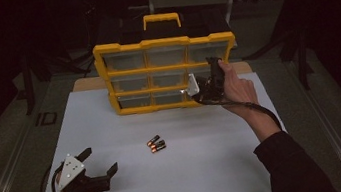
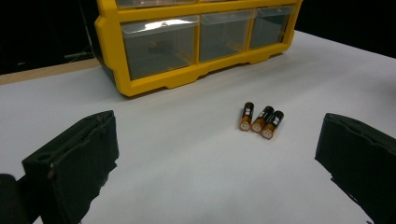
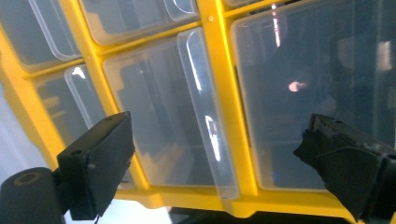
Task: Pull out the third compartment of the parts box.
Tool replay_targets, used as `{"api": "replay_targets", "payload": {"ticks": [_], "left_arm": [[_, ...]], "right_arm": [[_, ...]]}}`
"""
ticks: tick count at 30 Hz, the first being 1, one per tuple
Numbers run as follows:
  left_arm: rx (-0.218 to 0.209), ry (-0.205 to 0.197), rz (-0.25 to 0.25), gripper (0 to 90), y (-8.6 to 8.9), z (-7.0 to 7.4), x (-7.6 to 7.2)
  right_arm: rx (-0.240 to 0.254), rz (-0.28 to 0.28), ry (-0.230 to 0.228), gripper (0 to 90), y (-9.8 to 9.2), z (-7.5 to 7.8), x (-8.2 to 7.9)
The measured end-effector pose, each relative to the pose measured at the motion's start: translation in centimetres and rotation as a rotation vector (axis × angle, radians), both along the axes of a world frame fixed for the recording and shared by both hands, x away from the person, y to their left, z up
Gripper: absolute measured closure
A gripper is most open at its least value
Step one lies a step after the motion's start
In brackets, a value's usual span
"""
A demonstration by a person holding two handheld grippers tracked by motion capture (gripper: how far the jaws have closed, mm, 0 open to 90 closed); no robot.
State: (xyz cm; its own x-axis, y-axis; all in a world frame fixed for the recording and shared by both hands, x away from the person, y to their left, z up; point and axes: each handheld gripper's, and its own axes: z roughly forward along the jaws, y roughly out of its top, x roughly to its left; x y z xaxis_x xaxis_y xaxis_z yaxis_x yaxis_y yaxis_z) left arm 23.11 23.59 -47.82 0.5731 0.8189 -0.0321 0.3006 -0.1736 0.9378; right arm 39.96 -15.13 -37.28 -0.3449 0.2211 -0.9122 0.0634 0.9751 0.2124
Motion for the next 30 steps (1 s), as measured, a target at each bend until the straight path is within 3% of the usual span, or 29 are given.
{"api": "replay_targets", "payload": {"ticks": [8, 10, 11, 17, 19, 30], "left_arm": [[0.005, 0.001, -0.002, 0.0, 0.0, 0.0, 0.0], [0.006, 0.001, -0.002, 0.0, 0.0, 0.0, 0.0], [0.005, 0.001, -0.002, 0.0, 0.0, 0.0, 0.0], [0.006, 0.003, -0.002, 0.0, -0.1, 0.0, 0.0], [0.008, 0.003, -0.002, 0.0, -0.1, 0.0, 0.0], [0.014, 0.004, -0.003, 0.0, -0.2, -0.1, 0.1]], "right_arm": [[-0.091, 0.007, -0.116, 8.7, -0.2, 0.1, 0.0], [-0.101, 0.007, -0.151, 8.8, -0.3, 0.1, 0.0], [-0.11, 0.005, -0.19, 8.8, -0.3, 0.3, -0.1], [-0.106, 0.004, -0.269, 8.7, -0.5, 0.9, -0.2], [-0.12, 0.0, -0.323, 8.8, -0.5, 1.1, 0.0], [-0.129, -0.018, -0.393, 13.6, -0.5, 2.0, 1.1]]}}
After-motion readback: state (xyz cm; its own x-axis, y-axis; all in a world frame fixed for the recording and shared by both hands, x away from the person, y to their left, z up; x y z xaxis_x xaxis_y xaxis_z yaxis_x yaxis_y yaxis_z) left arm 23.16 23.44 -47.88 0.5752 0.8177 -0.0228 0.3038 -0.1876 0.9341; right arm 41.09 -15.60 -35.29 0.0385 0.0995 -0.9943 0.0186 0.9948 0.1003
